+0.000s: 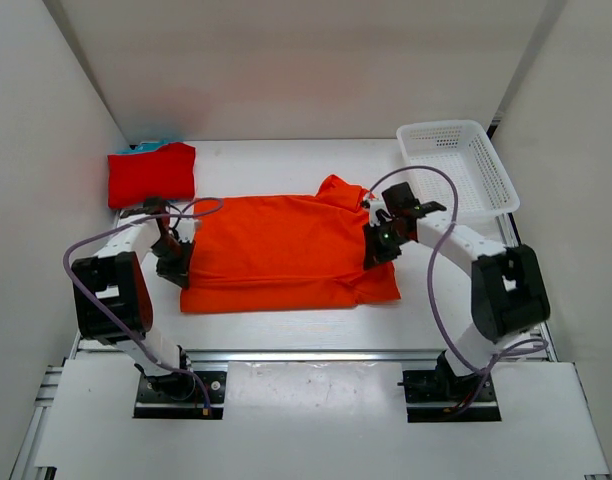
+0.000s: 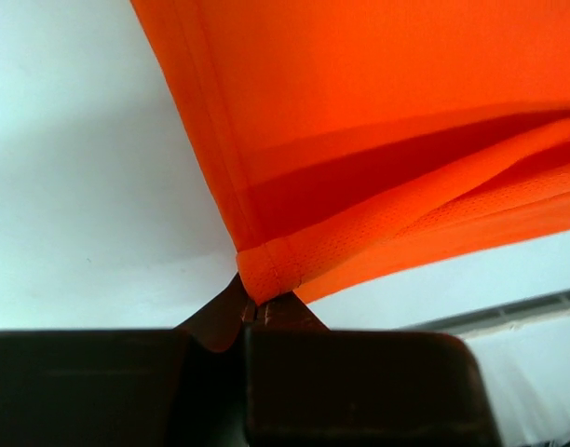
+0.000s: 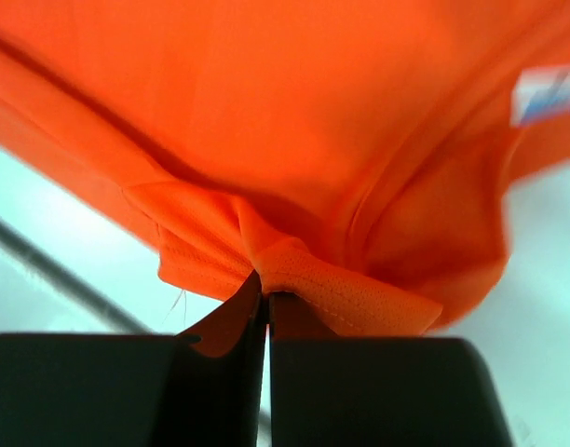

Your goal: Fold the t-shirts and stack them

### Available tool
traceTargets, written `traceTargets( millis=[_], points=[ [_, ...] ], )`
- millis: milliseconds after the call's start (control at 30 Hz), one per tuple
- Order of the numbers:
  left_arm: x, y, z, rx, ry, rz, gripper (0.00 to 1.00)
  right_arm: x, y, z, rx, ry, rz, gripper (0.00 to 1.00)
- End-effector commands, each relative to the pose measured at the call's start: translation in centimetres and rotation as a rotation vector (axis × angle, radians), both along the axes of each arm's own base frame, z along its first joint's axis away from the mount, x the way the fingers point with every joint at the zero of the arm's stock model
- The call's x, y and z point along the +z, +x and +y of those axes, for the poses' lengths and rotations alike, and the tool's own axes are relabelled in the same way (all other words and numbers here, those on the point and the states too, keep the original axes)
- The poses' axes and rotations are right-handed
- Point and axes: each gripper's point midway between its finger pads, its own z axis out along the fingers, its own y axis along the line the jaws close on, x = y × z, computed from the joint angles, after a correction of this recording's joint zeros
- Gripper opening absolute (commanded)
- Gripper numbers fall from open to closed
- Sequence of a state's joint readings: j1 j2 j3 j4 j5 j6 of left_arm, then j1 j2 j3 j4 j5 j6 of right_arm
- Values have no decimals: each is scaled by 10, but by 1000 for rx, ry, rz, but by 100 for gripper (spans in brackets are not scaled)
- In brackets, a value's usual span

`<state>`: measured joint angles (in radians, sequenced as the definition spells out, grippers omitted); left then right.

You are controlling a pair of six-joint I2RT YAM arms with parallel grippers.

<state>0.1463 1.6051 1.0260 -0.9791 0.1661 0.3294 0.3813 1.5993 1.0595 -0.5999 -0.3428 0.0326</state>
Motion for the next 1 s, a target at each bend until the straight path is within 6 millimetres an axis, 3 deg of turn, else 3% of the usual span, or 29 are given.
traceTargets(
  millis=[0, 133, 200, 233, 300, 467, 600, 667, 733, 867, 933, 967],
  points=[
    [9, 30, 3, 49, -2, -82, 0, -5, 32, 2, 0, -28, -43, 0],
    [5, 43, 3, 80, 15, -92, 1, -14, 56, -1, -54, -37, -30, 3],
    [-1, 49, 1, 87, 20, -89, 3, -14, 69, -4, -98, -16, -24, 11],
    [0, 51, 2, 99, 22, -92, 4, -12, 77, -6, -128, 3, -24, 22],
    [-2, 55, 1, 119, 9, -87, 13, -7, 93, -6, -176, 42, -24, 33],
    [0, 67, 11, 199, 16, -109, 44, 16, 122, -5, -206, 79, -68, 39],
    [14, 84, 32, 283, 54, -185, 51, 45, 128, -12, -246, 99, -122, 38],
    [26, 89, 43, 294, 87, -230, 53, 56, 119, -20, -268, 92, -142, 38],
    [35, 88, 54, 302, 119, -260, 55, 60, 95, -28, -290, 83, -139, 39],
    [31, 59, 34, 192, 96, -206, 58, 43, 41, -50, -338, 50, -60, 43],
    [22, 38, 26, 155, 106, -155, 58, 27, 6, -54, -356, 50, 13, 53],
    [15, 26, 19, 140, 109, -123, 58, 23, 0, -54, -360, 59, 34, 59]
  ],
)
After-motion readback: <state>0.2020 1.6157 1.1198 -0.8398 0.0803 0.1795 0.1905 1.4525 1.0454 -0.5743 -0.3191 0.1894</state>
